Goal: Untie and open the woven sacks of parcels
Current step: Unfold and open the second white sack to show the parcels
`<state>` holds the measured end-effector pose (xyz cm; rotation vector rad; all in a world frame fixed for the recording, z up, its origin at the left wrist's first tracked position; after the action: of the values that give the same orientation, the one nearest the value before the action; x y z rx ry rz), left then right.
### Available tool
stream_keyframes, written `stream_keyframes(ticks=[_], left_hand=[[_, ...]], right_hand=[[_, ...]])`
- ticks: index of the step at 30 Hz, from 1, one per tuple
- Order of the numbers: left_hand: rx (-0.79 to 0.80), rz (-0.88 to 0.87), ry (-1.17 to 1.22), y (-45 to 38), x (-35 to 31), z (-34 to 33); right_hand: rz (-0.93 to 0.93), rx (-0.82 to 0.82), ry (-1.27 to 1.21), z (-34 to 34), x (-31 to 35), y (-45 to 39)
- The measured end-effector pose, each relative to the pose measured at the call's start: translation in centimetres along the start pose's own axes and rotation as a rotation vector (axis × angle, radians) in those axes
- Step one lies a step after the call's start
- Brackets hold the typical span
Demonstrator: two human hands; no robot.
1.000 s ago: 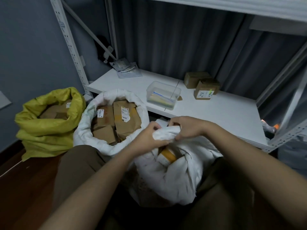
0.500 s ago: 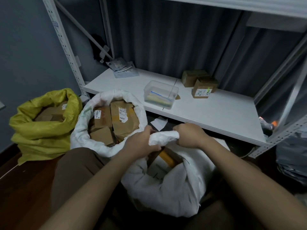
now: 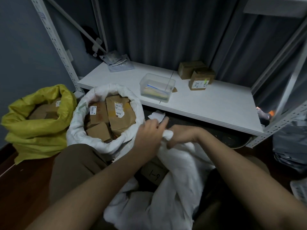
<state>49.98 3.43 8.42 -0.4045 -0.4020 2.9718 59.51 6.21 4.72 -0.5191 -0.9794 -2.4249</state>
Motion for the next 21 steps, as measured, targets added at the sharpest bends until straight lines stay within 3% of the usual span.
stream_keyframes(ticks=[2,5,6,8,10,11,12,13,15,17,19,21], left_hand=[[0.105,-0.100,0.078,0.5,-1.9,-1.4],[0.342,0.209,0.580,-0.2,1.9,-3.1],[0.362,0.241,0.671,-0.2,2.4,-3.1],[0.309,0.163,0.474,-0.5,1.9,-1.4],[0.035,-0.102,0.060,-1.1,-0.8,0.8],[-0.064,-0.211,-0.057,-0.8,-2.7,1.3],[-0.057,-0.232,-0.055,-0.9,-3.3,1.3],[0.043,-0.157,0.063,-1.4,-2.6,0.7],[0.393,0.092,0.511,-1.8,0.3,-2.1],[0.544,0.203,0.698,-1.8,2.1,-3.0],[0.541,0.162,0.415,-1.8,2.1,-2.6],[0.225,-0.115,-0.040,-2.7,-1.1,-1.0]], right_hand=[[-0.010,0.007,-0.009,0.1,-0.5,-0.2],[-0.025,-0.382,0.446,3.1,-0.7,0.9],[-0.027,-0.493,0.456,3.7,-0.7,1.5],[-0.008,-0.475,0.184,3.3,-1.3,1.6],[0.035,-0.259,-0.253,1.7,-1.7,0.7],[0.045,-0.182,-0.365,1.2,-1.6,0.6],[0.059,-0.141,-0.372,1.0,-1.4,0.6],[0.076,-0.145,-0.318,1.1,-1.3,0.6],[0.080,-0.315,-0.098,2.4,-1.4,1.0],[0.029,-0.458,0.056,3.4,-1.7,1.9],[0.012,-0.421,0.017,2.9,-1.9,1.7],[0.032,-0.283,-0.153,2.2,-1.5,0.9]])
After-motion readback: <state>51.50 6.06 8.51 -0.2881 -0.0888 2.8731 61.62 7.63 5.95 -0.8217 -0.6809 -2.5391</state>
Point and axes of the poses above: each hand's wrist, its own y-axis away from the middle knuckle, its own z-axis out of the back of the hand, x = y × z, the point moved 10 cm from there along -y, towards the middle knuckle, and after that the axes turned 3 degrees about -y, right-handed, at the moved point
